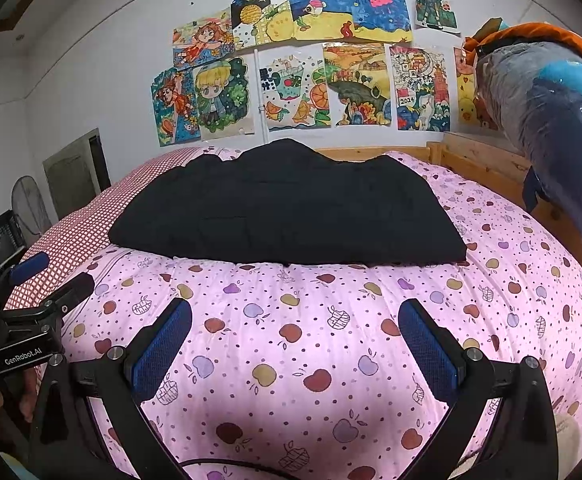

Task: Fold large clothes

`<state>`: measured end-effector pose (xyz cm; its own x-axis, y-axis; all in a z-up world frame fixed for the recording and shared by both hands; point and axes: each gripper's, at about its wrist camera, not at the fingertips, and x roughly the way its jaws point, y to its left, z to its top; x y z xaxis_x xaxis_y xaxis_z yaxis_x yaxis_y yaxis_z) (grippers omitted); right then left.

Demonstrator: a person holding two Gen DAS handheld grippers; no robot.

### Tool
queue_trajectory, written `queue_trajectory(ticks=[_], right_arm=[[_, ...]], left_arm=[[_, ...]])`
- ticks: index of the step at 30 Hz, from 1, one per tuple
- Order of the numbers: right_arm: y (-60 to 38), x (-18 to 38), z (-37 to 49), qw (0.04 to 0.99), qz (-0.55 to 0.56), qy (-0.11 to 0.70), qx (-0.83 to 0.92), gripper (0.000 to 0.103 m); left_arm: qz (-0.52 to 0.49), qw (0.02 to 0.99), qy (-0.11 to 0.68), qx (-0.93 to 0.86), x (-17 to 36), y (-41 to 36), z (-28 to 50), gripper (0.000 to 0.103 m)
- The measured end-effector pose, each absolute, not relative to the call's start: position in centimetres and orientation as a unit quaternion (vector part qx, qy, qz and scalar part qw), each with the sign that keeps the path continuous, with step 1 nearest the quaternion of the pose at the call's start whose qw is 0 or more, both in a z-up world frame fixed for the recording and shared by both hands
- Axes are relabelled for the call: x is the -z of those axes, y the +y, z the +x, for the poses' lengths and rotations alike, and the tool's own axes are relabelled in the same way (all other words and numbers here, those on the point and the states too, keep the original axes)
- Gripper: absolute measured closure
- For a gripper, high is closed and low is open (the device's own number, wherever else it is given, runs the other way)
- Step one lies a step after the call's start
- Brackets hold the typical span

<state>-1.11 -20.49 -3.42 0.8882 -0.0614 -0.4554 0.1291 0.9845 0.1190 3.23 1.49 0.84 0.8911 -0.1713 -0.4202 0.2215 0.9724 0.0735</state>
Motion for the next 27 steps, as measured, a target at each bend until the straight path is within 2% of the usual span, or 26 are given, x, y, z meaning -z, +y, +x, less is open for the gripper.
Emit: queue_trajectory(ticks=[14,27], right_arm=[[-20.4,3.4,-1.2,0.969,0.074,0.231,0.049,0.002],[-20.3,3.4,-1.3,0.968,0.076,0.234,0.047,0.002]], left_arm=[[0.031,0.966,0.227,0.118,-1.0,2.4,3.8,0.0],[0.028,0.971,0.231,0.06,-0.4,3.1,4.8,0.0]])
